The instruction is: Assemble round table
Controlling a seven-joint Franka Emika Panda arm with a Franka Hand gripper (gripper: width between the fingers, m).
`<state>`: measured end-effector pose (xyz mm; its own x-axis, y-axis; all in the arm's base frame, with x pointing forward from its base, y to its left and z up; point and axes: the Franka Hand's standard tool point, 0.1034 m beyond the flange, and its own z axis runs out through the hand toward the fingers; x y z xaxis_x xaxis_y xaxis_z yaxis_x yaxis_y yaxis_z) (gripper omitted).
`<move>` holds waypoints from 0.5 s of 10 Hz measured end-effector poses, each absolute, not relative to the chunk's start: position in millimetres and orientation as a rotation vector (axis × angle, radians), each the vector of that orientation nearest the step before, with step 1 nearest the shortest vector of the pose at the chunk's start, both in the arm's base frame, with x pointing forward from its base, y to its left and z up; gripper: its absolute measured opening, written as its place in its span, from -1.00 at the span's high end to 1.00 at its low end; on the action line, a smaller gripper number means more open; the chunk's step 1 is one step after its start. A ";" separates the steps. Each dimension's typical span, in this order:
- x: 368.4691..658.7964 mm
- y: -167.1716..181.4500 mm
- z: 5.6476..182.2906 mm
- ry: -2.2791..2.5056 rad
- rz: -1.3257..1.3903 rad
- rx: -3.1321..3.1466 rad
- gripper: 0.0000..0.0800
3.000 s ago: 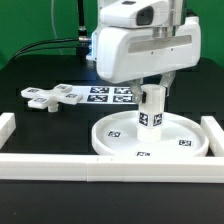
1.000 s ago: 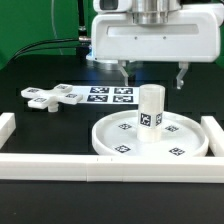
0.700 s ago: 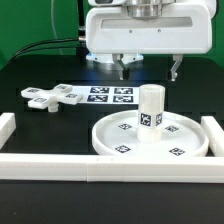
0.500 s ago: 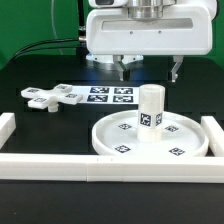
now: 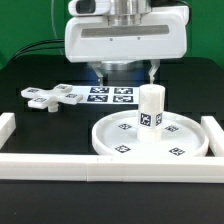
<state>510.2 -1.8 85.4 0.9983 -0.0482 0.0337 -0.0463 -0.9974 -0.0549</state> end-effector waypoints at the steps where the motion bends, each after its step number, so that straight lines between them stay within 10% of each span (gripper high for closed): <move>1: 510.0 -1.1 84.9 0.070 -0.052 -3.086 -0.62; 5: 488.3 -49.5 84.1 -0.169 -0.035 -3.090 -0.62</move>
Offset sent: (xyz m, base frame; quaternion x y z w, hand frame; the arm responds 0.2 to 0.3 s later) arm -0.0437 -0.0558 0.0014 -0.0042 -0.0180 -0.1096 0.9938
